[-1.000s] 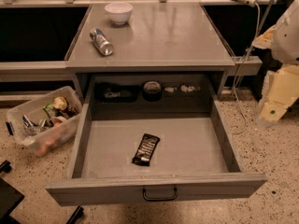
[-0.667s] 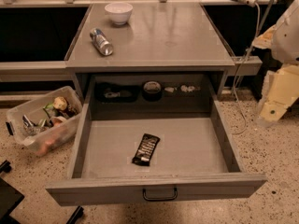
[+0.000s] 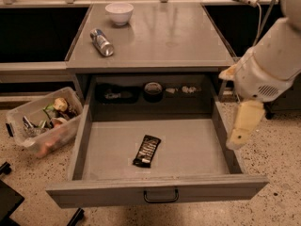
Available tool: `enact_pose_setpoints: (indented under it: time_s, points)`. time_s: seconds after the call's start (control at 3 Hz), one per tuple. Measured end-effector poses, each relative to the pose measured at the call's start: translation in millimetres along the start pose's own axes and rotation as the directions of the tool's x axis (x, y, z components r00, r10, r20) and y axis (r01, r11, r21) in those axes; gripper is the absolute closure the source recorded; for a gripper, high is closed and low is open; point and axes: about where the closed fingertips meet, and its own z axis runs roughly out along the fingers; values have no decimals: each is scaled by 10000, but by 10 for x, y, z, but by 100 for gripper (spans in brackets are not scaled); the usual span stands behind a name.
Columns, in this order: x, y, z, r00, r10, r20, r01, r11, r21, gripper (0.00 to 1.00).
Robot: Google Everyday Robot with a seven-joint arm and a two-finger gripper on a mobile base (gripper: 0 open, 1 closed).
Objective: Pick rxbar chocolate from top drawer and place on counter
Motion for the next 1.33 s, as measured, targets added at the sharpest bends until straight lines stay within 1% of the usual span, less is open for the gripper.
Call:
enact_pose_setpoints:
  time_s: [0.33,0.67,1.0,1.33]
  points:
    - [-126,-45,604,9925,-793,931,832,9958,-381,0]
    - [-126,-45,605,9925,-794,931,833,9958,-382,0]
    - [-157,29,959,9845,-1126,1346,1196,9918,-449,0]
    - [-330,106,1550,9674,-1713,1867,1825,9822,-447,0]
